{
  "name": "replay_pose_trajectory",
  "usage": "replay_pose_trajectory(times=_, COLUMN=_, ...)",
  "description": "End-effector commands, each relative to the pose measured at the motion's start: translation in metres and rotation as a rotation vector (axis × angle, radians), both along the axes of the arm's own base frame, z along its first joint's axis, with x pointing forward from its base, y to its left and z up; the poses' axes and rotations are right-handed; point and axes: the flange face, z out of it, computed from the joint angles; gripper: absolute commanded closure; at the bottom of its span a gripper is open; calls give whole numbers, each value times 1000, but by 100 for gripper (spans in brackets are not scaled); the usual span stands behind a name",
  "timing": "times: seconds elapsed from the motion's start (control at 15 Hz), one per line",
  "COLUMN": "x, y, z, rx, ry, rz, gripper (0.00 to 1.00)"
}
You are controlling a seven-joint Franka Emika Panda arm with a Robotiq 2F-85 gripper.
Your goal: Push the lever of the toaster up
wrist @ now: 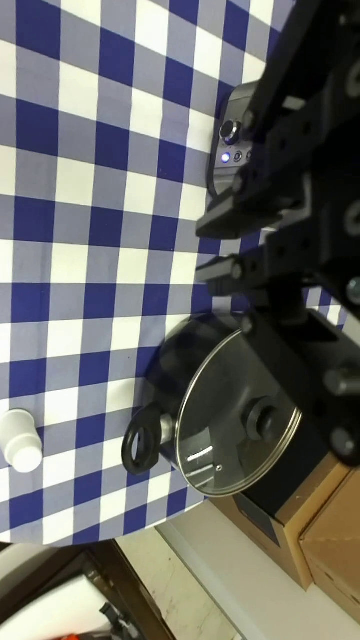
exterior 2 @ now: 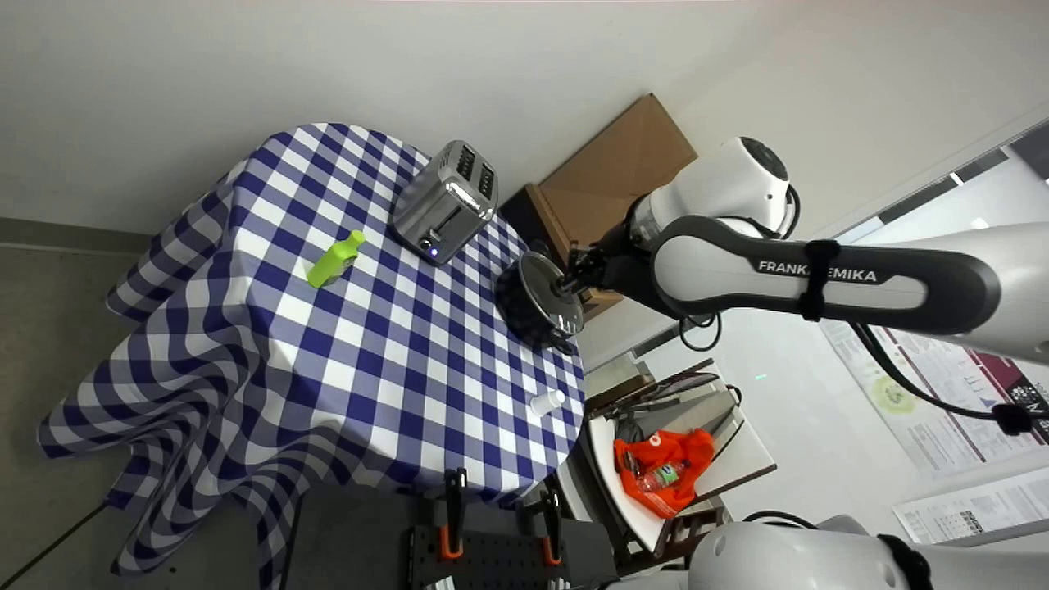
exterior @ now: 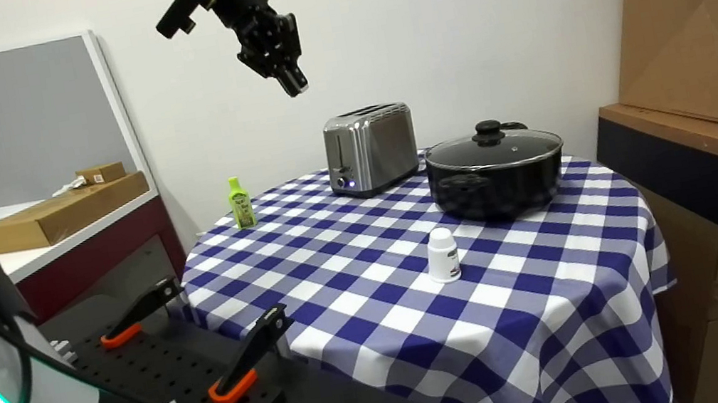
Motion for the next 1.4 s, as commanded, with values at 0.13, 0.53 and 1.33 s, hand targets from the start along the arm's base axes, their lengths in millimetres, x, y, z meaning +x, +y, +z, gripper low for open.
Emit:
replay_pose_trajectory(times=0.13, x=51, y=-3, z=-55, rx=-18, ry=-8, rz=9, gripper=100)
replay_pose_trajectory(times=0.53, x=111, y=11, z=-104, rx=-2, ry=14, rz=1, gripper=100)
replay_pose_trajectory(times=1.33, x=130, y=18, z=-129, rx=11, ry=45, rz=8, gripper=99)
